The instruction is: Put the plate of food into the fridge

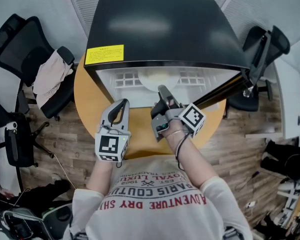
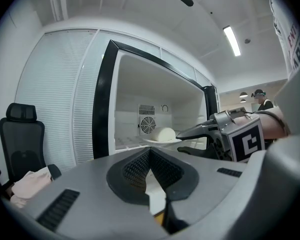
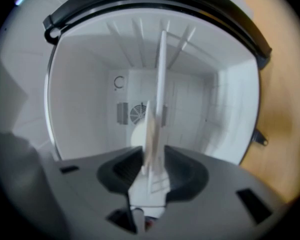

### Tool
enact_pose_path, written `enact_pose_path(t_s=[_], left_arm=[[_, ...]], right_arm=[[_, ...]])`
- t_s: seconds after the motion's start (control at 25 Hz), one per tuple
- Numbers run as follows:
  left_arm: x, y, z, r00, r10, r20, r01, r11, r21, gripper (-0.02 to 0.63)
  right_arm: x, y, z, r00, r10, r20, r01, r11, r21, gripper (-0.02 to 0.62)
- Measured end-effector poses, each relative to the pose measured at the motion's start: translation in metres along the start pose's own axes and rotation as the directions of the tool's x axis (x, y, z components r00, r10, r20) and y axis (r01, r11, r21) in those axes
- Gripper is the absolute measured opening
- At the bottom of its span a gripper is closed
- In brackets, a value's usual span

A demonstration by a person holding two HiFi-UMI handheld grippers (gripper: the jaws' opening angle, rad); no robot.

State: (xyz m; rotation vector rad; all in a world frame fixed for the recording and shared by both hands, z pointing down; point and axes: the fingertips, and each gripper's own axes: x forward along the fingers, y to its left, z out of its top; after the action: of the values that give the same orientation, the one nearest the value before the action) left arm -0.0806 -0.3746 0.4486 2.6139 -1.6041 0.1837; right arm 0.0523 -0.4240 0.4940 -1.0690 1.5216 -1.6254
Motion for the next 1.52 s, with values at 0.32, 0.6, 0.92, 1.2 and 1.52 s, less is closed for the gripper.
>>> enact_pose_path(t_s=[0.32,0.6,0.92,1.2,1.52], left_arm=[[-0.001,-0.001,-0.002,1.000,-0.003,-0.005,0.003,1.000,0.007,0.034],[-0.004,-0.002,-0.002,1.000,-0.003,-0.007,0.003,1.000,0.012,0.034],[-0.006,-0.012,0.003,1.000,-0.019,0.004,0.019,0.999,0.025,0.034],[-0.012,-0.018,0.003,1.000,-0.023,0.007,0.023,1.000,0.015,0.034],[-0.015,-0.031,-0.001,0.999,-0.041,0.000,0.041,0.999,0.031,0.034]], right_arm=[[0.008,-0.009,0.003,0.999,-0.037,0.019,0.039,0.993,-0.115,0.231],[0.011,-0.009,0.004,0.999,-0.039,0.008,0.040,0.987,-0.159,0.244],[-0.009,-0.007,0.000,1.000,-0.003,0.016,0.006,0.986,-0.168,0.242],[-0.035,-0.003,-0.008,1.000,0.017,-0.001,-0.017,0.980,-0.197,0.090],[-0.048,0.007,-0.006,0.999,0.031,-0.015,-0.033,0.741,-0.670,0.028]])
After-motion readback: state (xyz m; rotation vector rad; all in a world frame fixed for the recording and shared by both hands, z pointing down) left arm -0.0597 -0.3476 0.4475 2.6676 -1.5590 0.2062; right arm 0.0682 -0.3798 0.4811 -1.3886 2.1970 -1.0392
